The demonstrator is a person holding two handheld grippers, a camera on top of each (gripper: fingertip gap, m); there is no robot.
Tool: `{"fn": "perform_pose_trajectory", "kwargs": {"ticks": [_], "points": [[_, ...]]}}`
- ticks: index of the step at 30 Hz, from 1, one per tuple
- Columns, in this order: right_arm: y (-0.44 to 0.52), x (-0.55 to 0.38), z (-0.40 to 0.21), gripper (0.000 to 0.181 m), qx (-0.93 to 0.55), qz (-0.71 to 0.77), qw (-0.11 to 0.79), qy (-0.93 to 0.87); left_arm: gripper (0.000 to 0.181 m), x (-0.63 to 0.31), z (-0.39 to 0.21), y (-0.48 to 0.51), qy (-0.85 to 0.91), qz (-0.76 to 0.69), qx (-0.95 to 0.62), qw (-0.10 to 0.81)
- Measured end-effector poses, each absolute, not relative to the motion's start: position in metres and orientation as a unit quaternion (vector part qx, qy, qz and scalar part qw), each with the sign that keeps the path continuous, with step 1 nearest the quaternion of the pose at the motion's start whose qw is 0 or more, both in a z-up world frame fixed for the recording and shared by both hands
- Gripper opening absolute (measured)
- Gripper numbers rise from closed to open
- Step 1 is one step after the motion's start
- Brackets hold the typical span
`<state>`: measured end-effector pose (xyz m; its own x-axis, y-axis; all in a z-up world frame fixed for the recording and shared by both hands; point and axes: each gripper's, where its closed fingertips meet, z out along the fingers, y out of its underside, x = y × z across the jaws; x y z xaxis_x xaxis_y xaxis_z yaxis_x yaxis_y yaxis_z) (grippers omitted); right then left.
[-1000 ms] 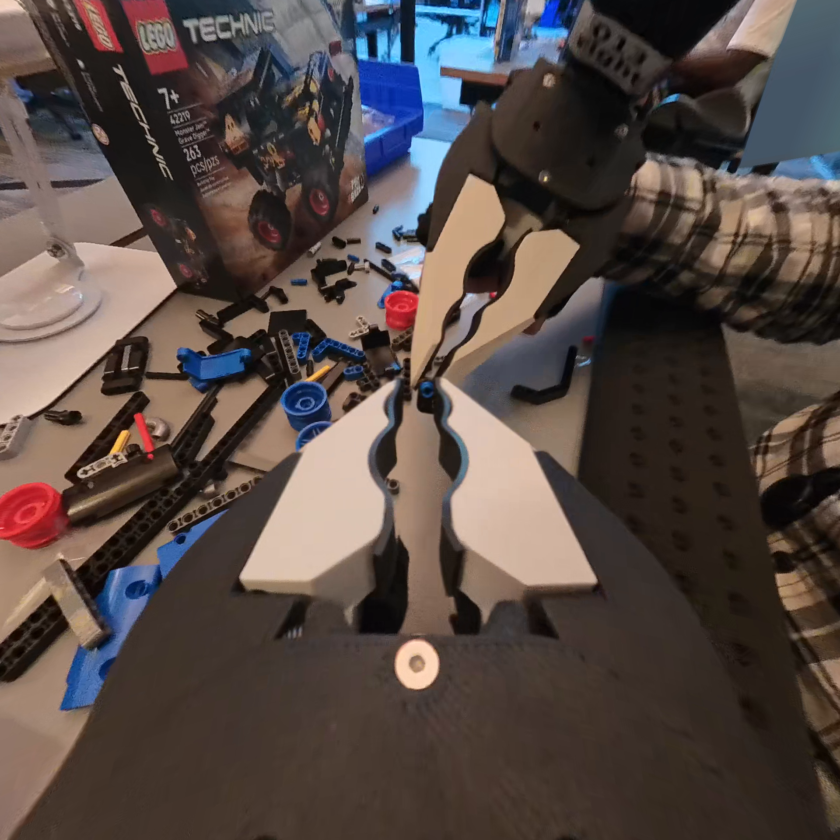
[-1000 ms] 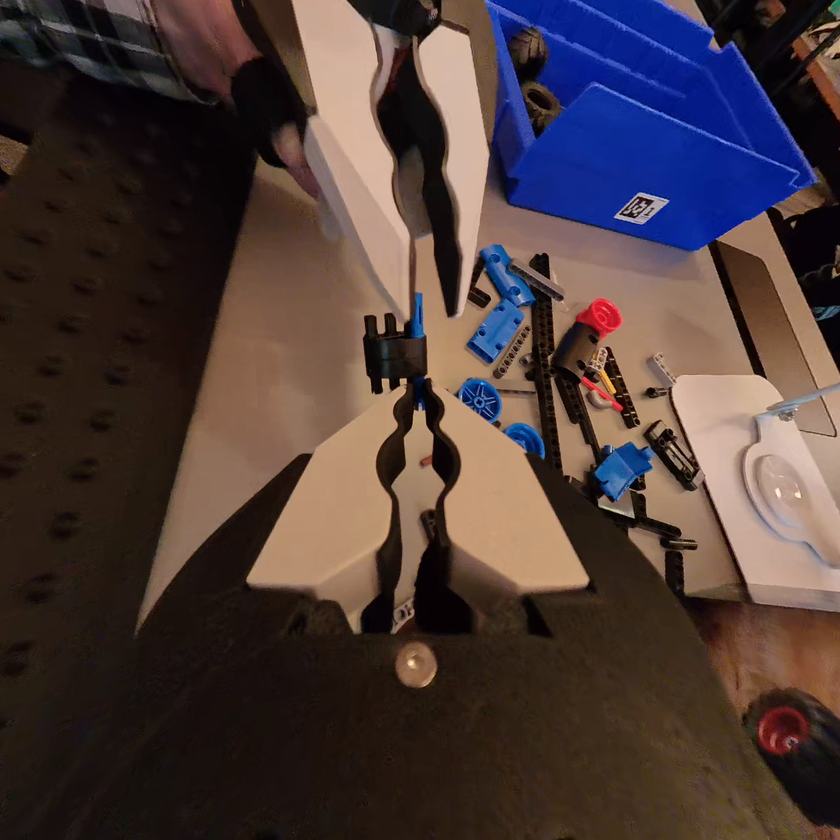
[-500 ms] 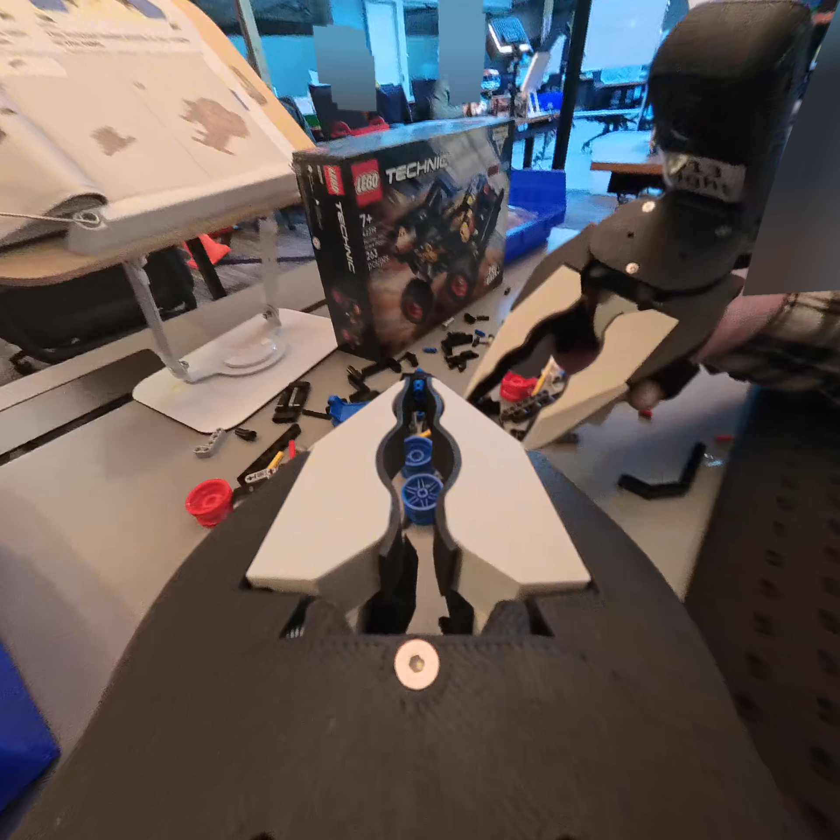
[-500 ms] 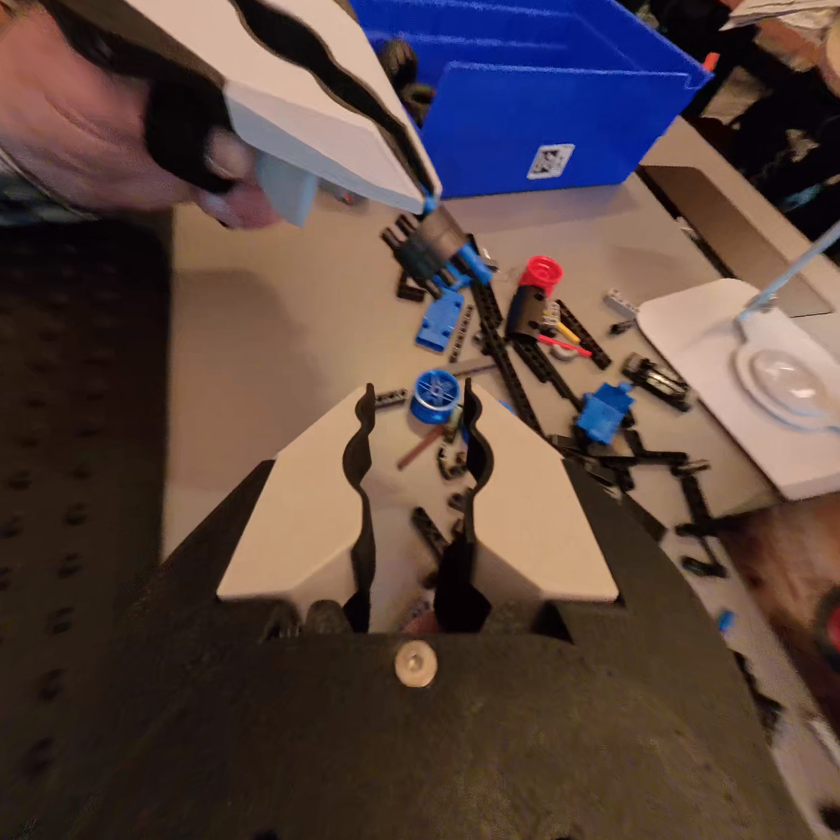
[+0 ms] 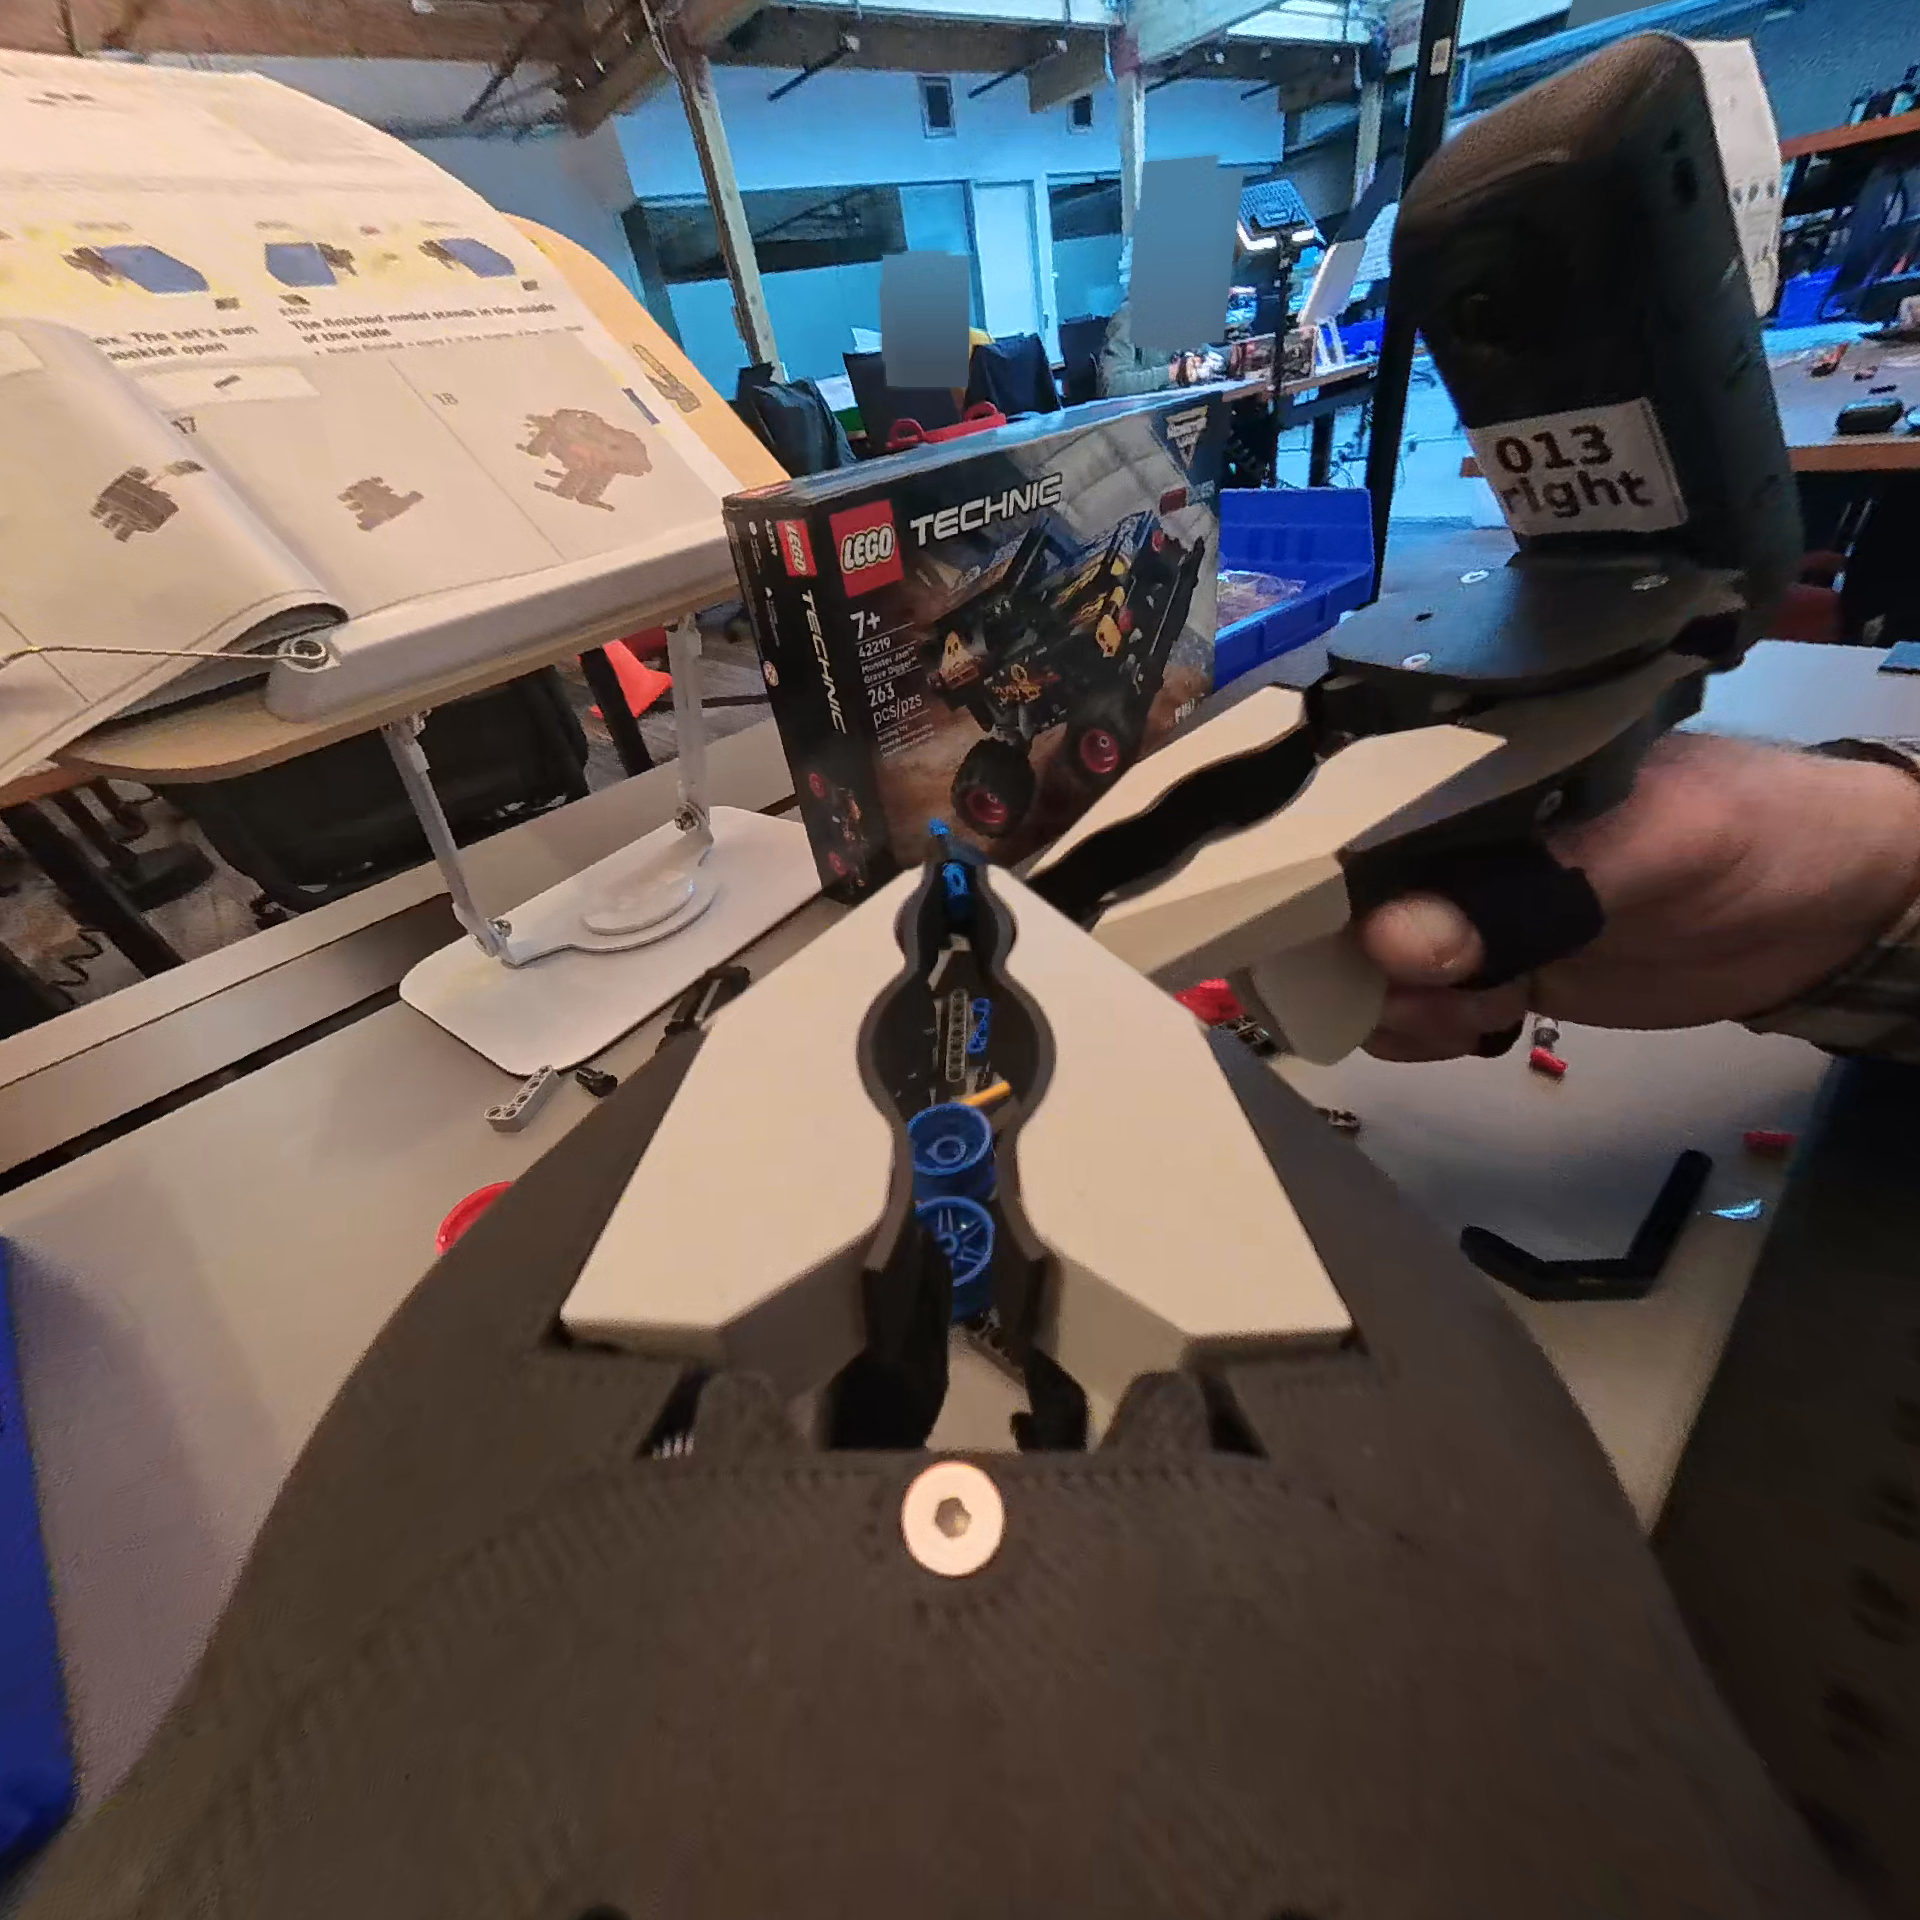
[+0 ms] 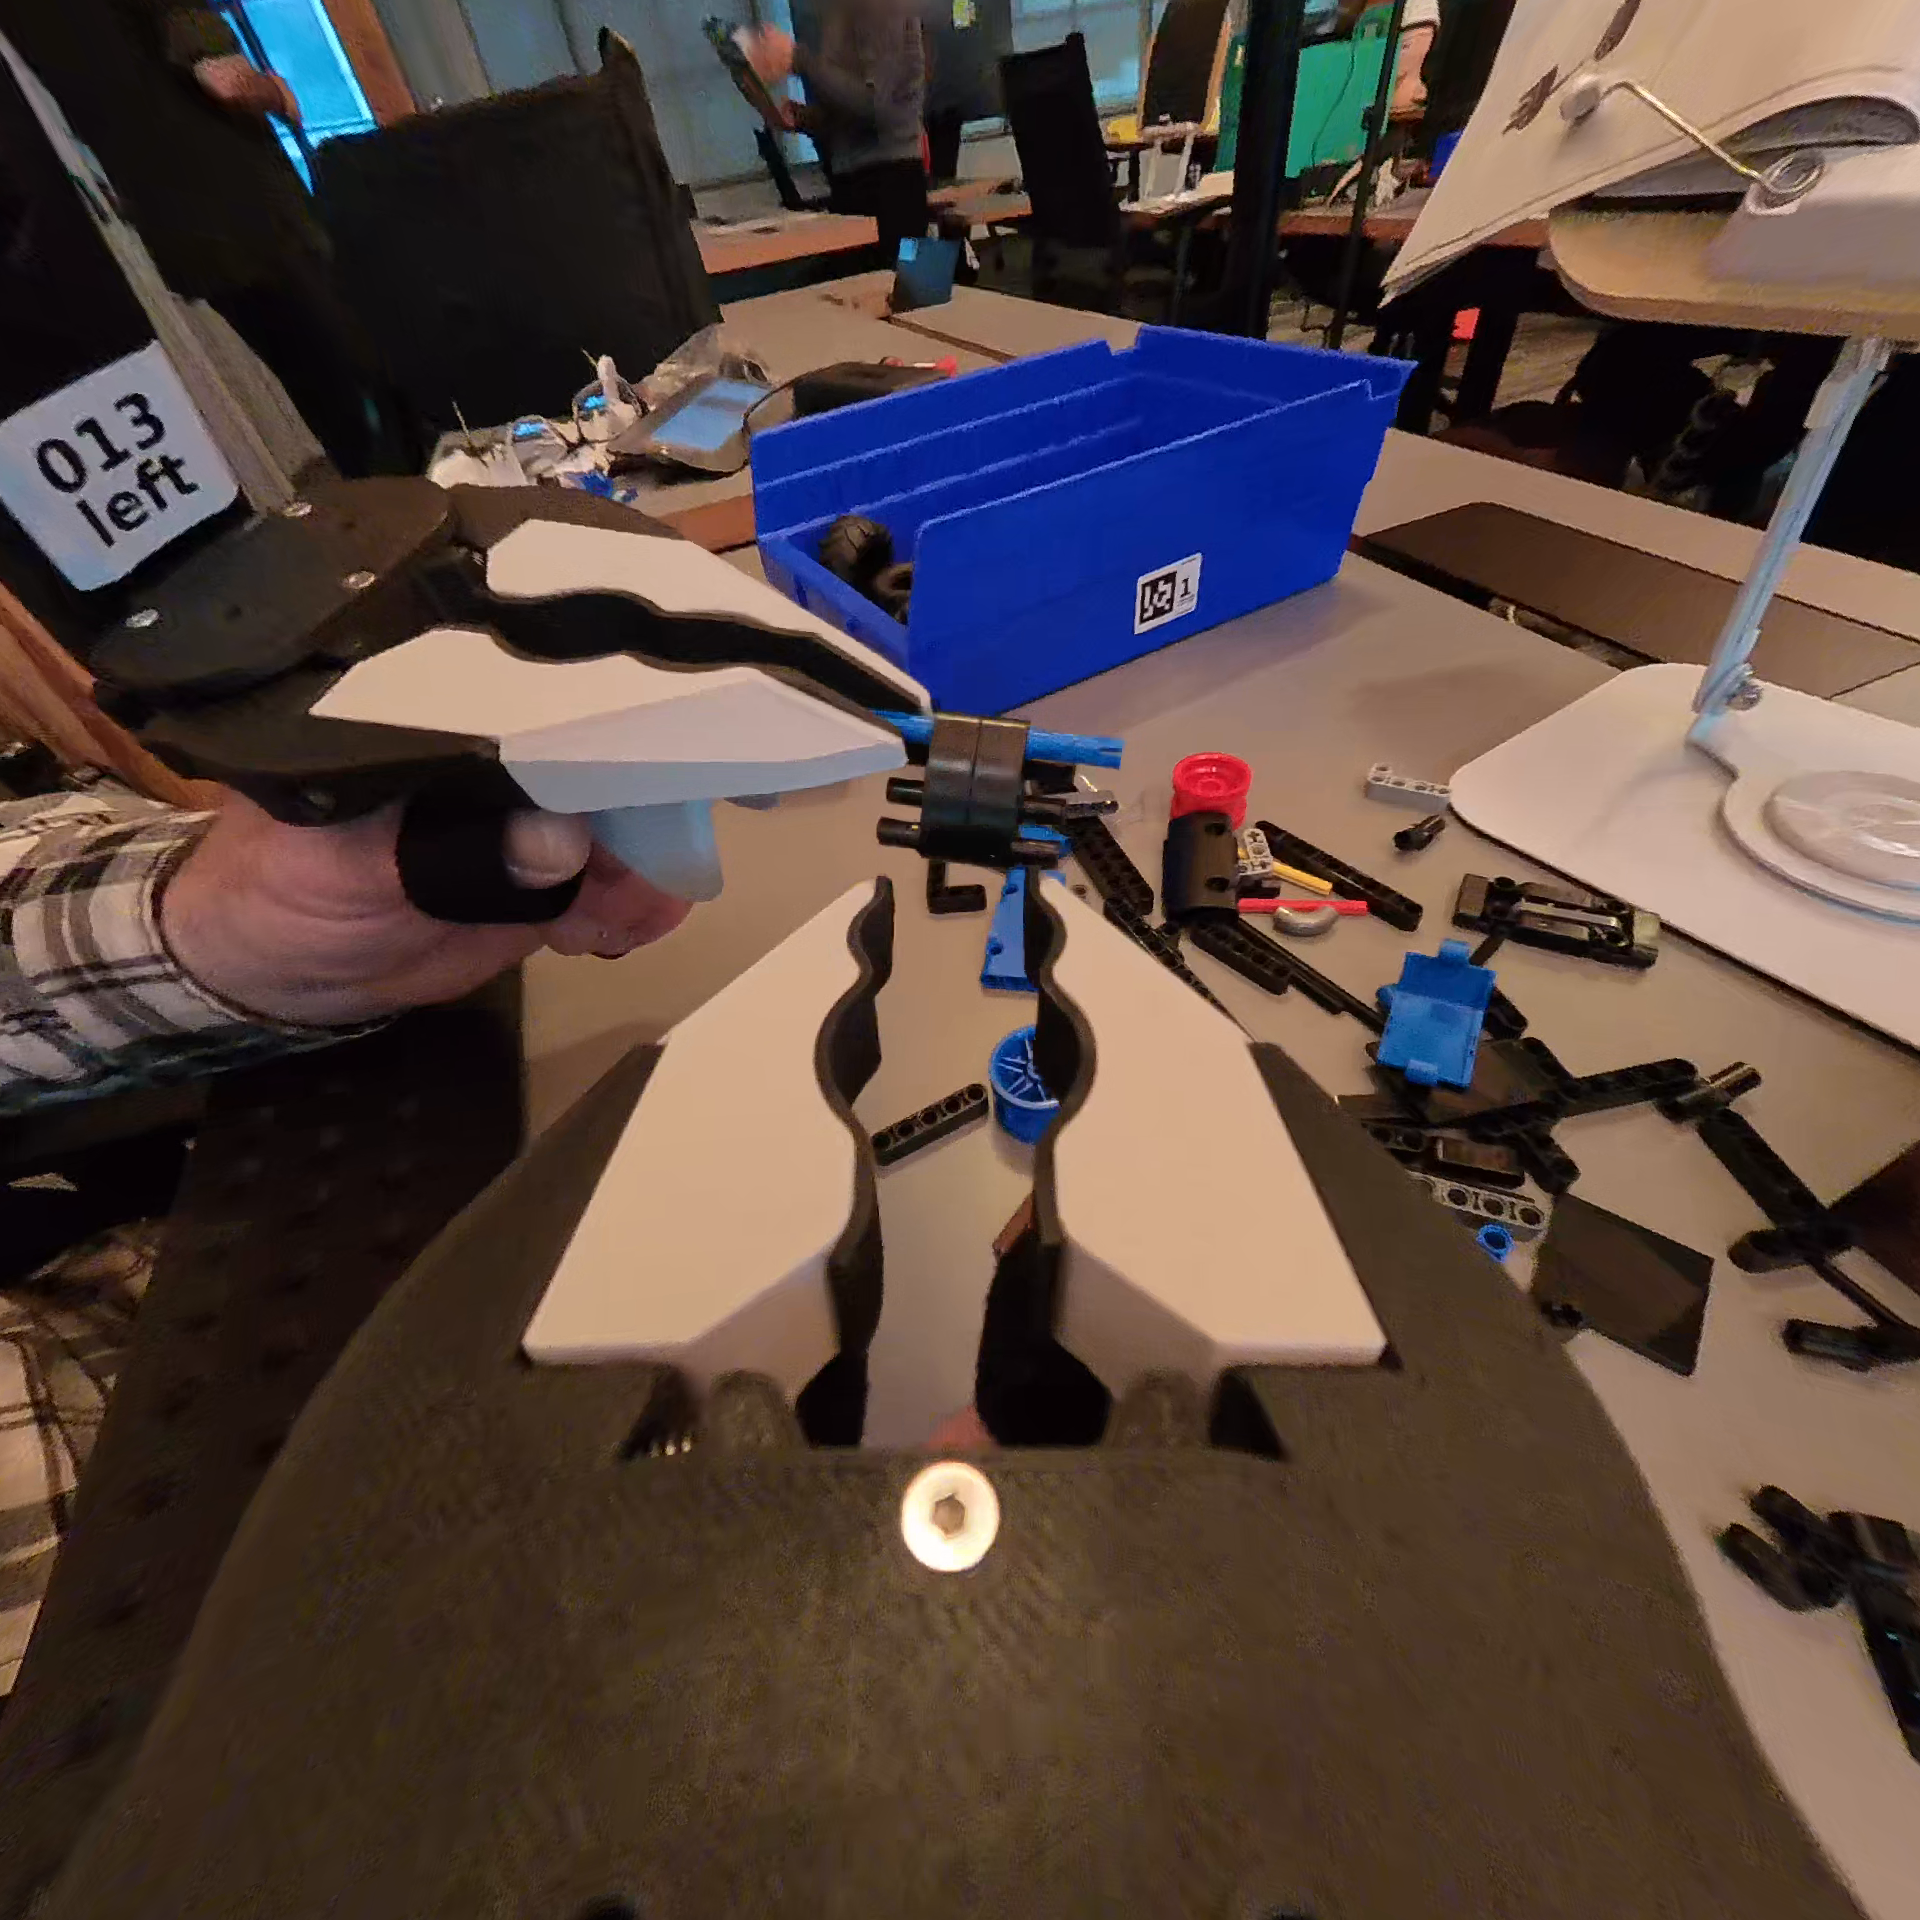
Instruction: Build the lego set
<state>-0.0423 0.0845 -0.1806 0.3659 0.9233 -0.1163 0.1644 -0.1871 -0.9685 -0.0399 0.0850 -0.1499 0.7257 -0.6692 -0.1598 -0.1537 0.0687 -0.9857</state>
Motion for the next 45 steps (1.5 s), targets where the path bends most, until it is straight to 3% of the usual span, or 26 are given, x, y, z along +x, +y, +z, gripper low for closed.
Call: {"fn": "perform_pose_trajectory", "kwargs": {"ticks": [12,25,33,45], "points": [[0.085,-0.043,-0.184,0.037,-0.667,0.386,0.492,-0.405,0.001,-0.032,-0.144,0.082,0.276,-0.265,-0.651,0.655],[0.087,-0.032,-0.166,0.0,-0.633,0.394,0.535,-0.397,0.003,-0.031,-0.144,0.084,0.243,-0.323,-0.65,0.644],[0.095,-0.029,-0.174,0.031,-0.651,0.367,0.534,-0.396,0.003,-0.031,-0.143,0.083,0.233,-0.35,-0.645,0.638],[0.096,-0.03,-0.167,0.033,-0.64,0.334,0.568,-0.395,0.003,-0.022,-0.146,0.083,0.25,-0.294,-0.648,0.657]]}}
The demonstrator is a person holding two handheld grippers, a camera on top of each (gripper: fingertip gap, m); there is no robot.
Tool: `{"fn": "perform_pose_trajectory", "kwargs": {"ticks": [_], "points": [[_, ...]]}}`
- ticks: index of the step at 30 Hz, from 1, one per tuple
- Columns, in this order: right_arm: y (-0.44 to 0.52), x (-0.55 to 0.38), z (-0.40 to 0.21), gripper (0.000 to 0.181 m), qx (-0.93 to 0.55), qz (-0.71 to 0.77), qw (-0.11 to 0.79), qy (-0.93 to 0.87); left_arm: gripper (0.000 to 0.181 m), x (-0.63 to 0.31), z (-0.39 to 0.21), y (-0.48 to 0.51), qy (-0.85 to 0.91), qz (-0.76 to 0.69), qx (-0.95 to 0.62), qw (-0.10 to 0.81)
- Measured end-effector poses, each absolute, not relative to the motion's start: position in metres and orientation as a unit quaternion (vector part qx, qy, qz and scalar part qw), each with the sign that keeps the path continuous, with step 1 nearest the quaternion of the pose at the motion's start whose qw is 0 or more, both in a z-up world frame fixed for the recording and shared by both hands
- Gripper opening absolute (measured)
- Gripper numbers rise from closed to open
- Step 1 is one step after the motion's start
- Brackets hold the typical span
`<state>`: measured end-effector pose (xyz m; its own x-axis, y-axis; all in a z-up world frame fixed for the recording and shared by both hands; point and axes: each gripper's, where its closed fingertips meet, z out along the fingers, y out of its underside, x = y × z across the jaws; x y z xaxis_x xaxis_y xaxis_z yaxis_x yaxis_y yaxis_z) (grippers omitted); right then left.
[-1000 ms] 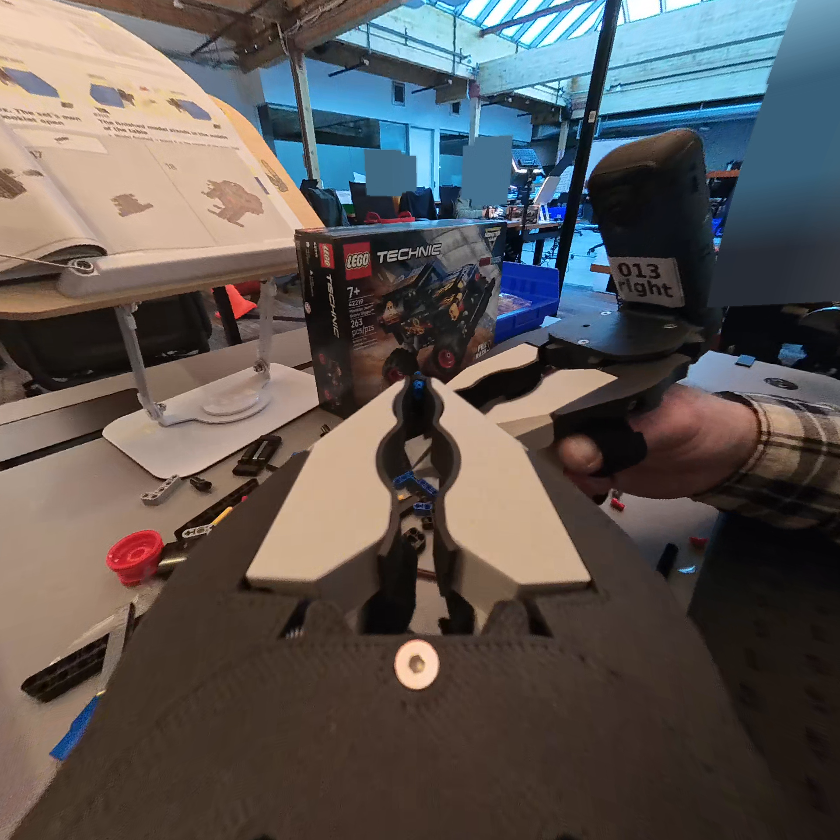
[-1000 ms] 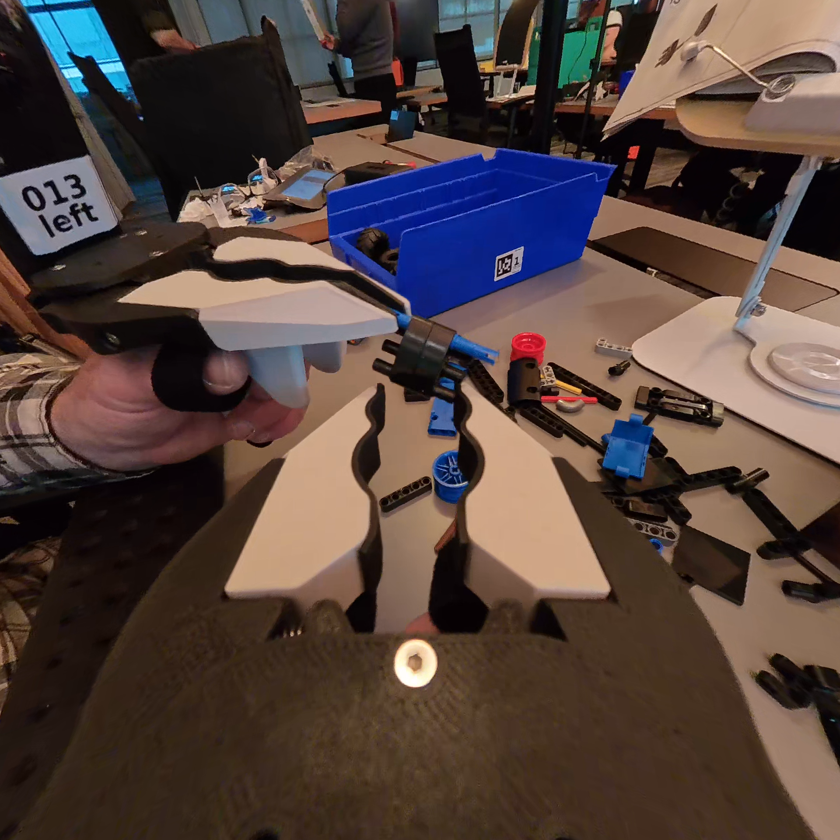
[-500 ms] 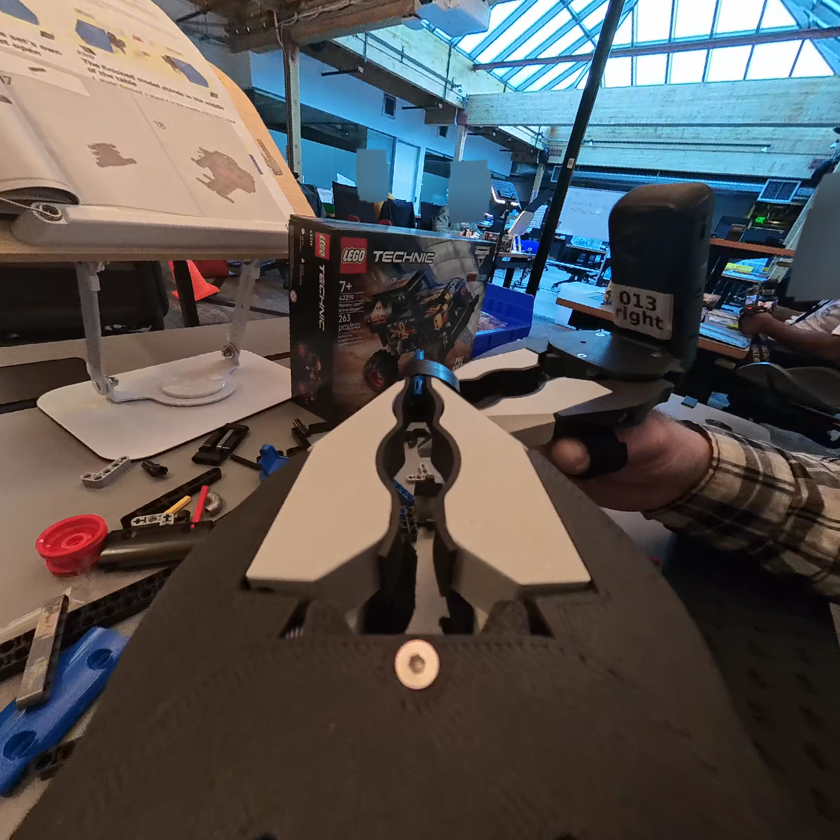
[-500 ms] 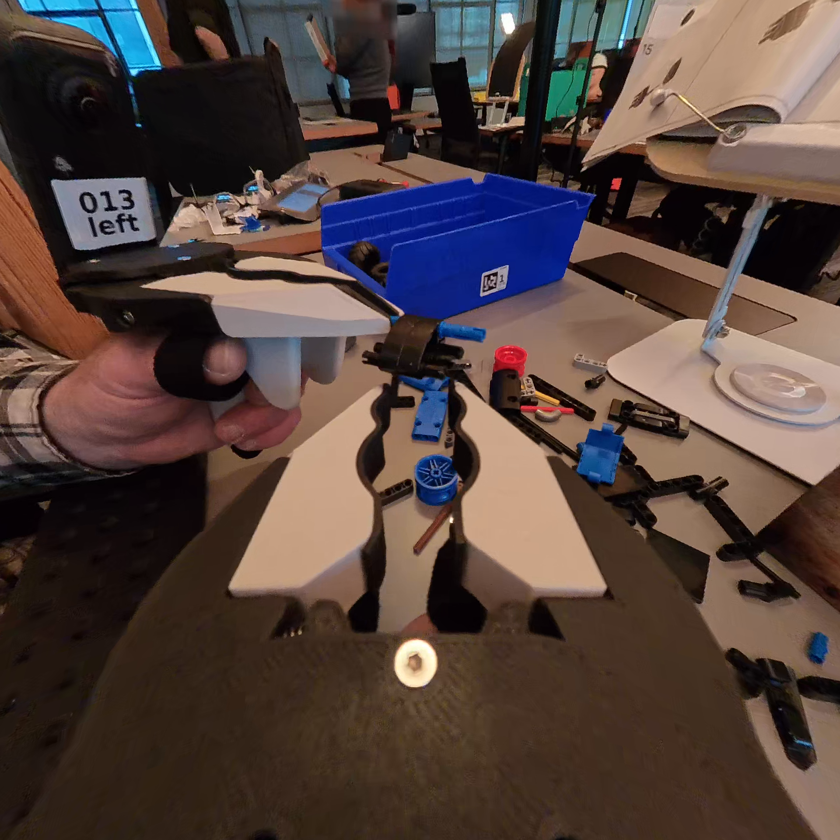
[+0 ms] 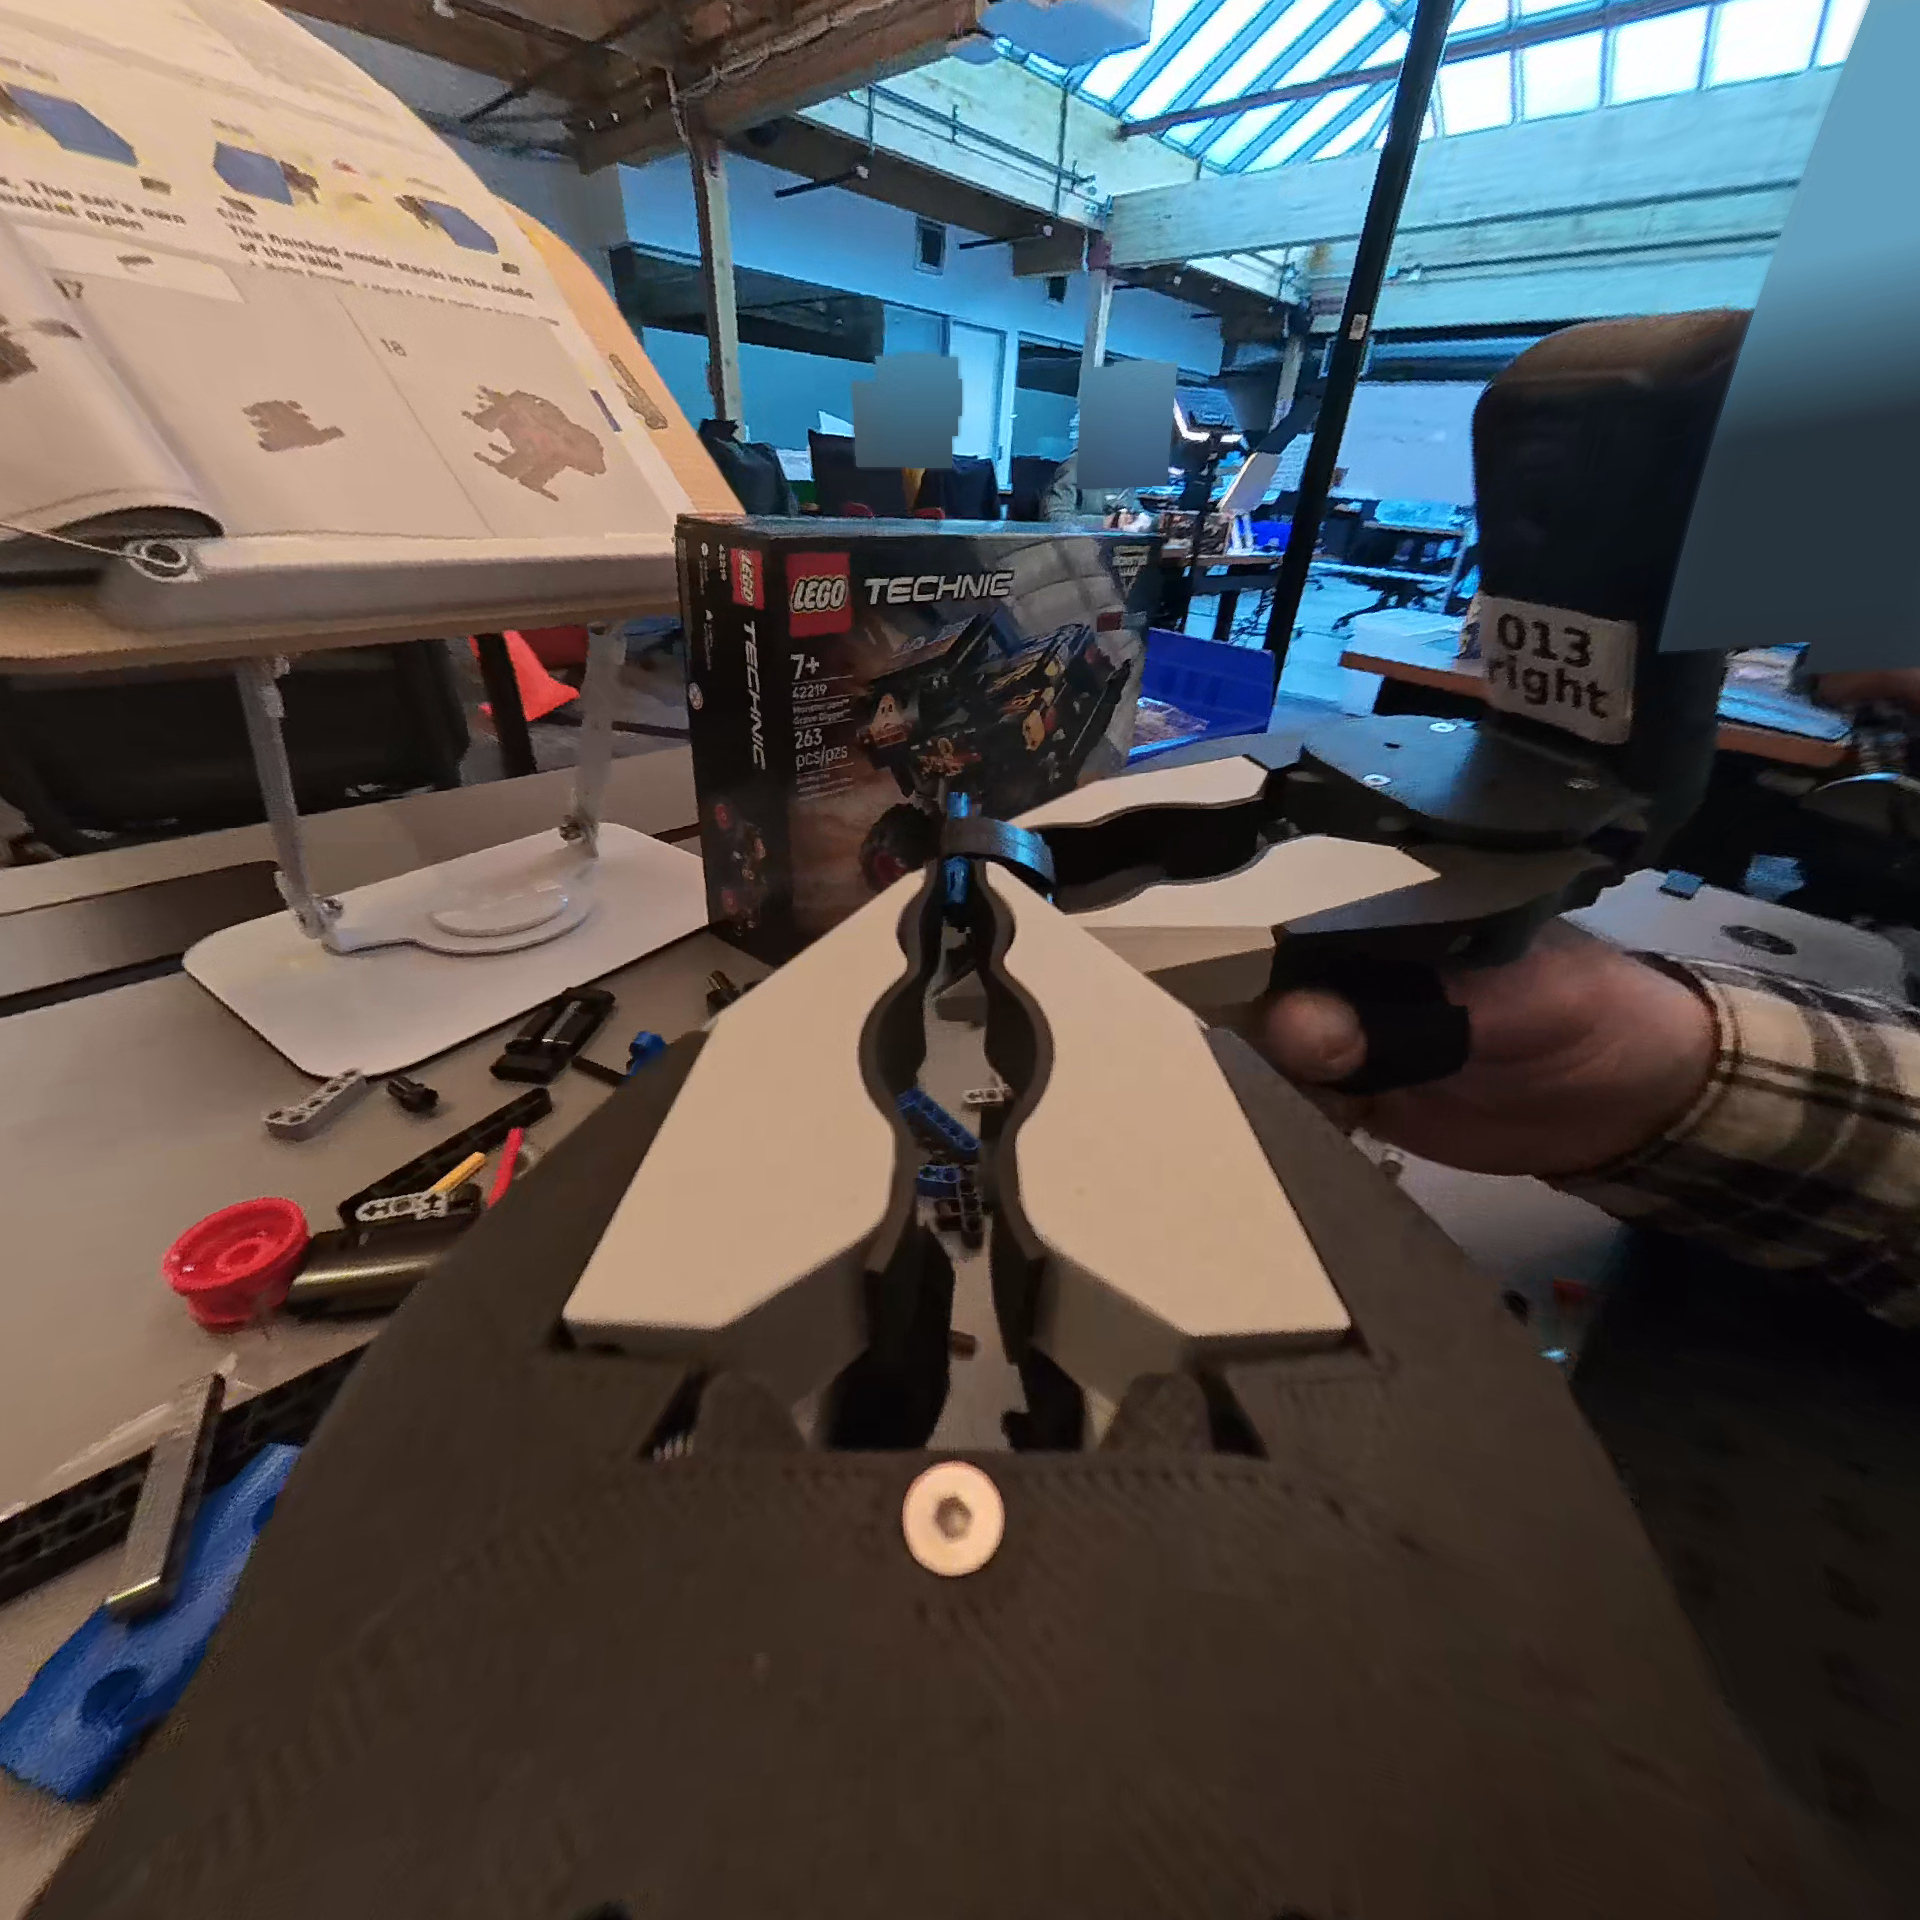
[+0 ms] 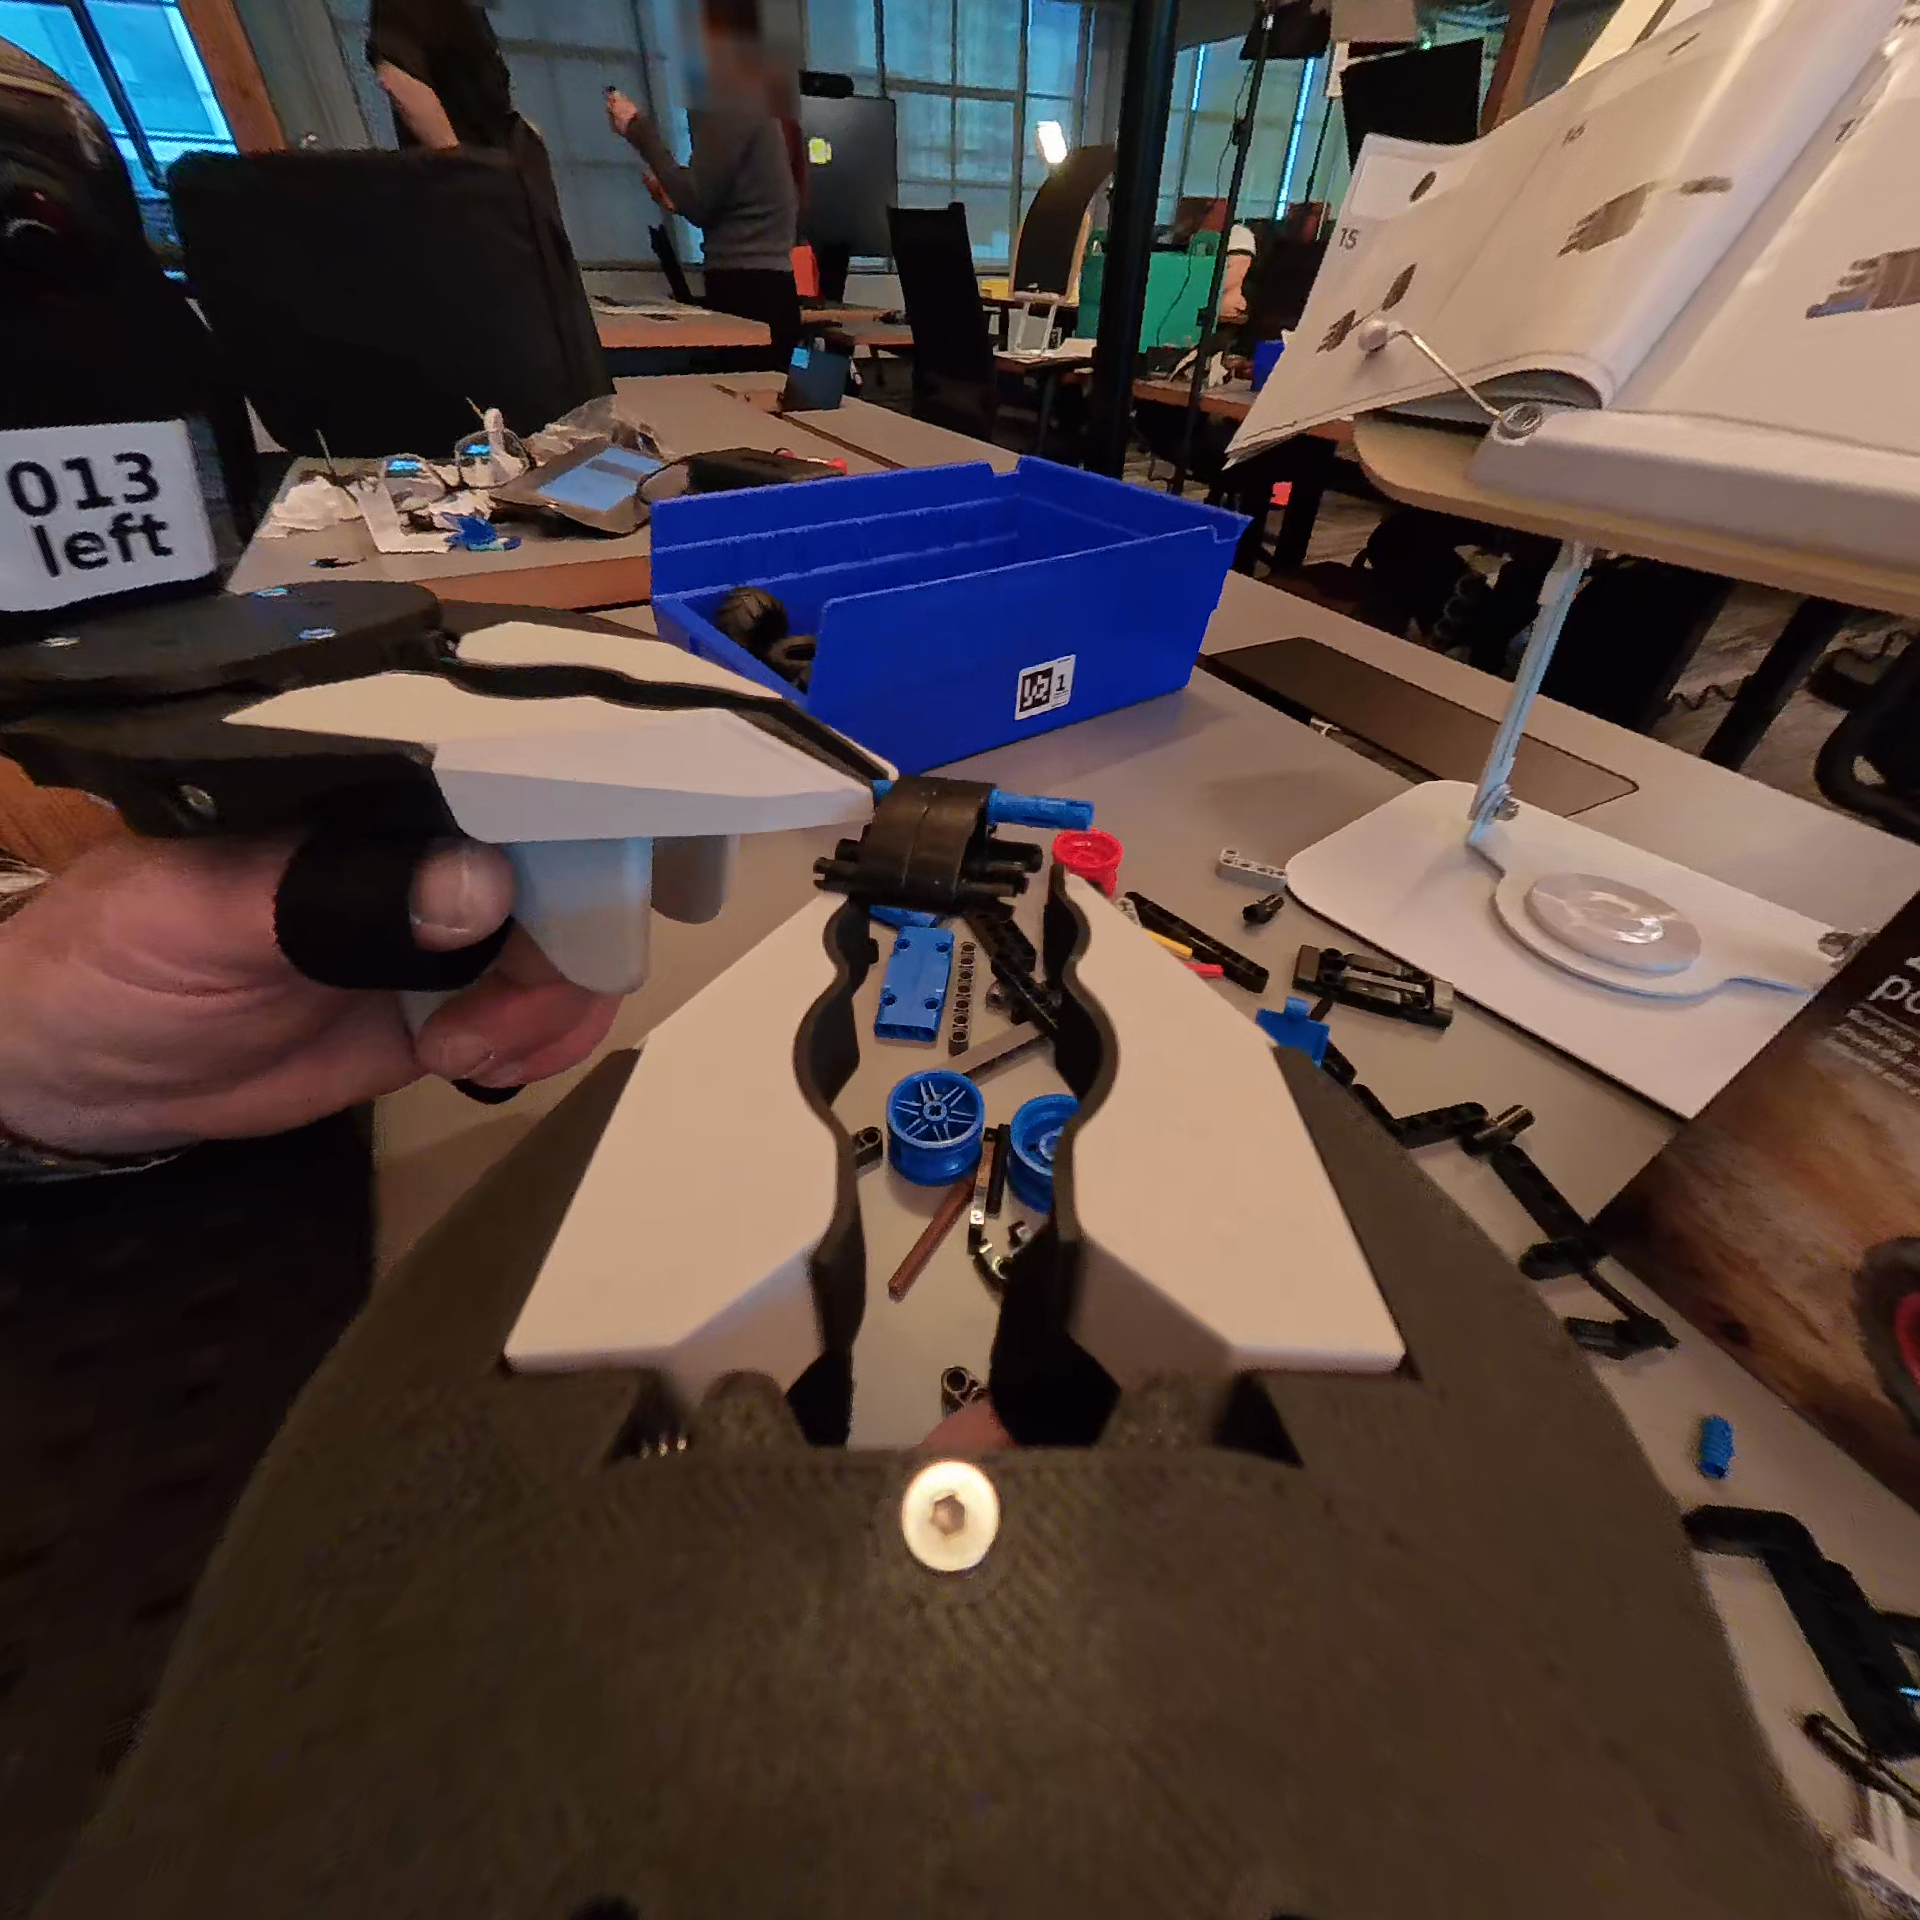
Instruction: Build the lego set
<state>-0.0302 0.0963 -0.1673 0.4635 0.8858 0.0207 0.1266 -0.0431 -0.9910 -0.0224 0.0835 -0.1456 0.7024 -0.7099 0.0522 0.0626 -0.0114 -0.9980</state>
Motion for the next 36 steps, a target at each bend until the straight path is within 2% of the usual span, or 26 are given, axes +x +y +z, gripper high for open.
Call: {"fn": "perform_pose_trajectory", "kwargs": {"ticks": [4,13,17,24,27,30,33,36], "points": [[0.092,-0.032,-0.17,0.042,-0.632,0.306,0.572,-0.424,0.002,-0.024,-0.149,0.086,0.249,-0.28,-0.655,0.656],[0.1,-0.024,-0.175,0.035,-0.608,0.174,0.615,-0.471,0.003,-0.019,-0.161,0.086,0.257,-0.29,-0.679,0.623],[0.097,-0.026,-0.175,0.035,-0.608,0.193,0.611,-0.47,0.002,-0.021,-0.161,0.083,0.259,-0.288,-0.681,0.622],[0.102,-0.02,-0.176,0.035,-0.616,0.194,0.609,-0.46,0.034,-0.038,-0.148,0.073,0.263,-0.269,-0.67,0.64],[0.107,-0.014,-0.174,0.035,-0.62,0.194,0.612,-0.45,0.038,-0.081,-0.137,0.072,0.27,-0.182,-0.673,0.665],[0.108,-0.011,-0.174,0.035,-0.625,0.198,0.61,-0.446,0.042,-0.153,-0.133,0.07,0.297,-0.03,-0.69,0.66],[0.107,-0.013,-0.177,0.035,-0.626,0.194,0.604,-0.454,0.043,-0.238,-0.15,0.069,0.326,0.106,-0.732,0.589],[0.105,-0.016,-0.18,0.035,-0.623,0.189,0.601,-0.464,0.048,-0.292,-0.183,0.065,0.328,0.104,-0.785,0.515]]}}
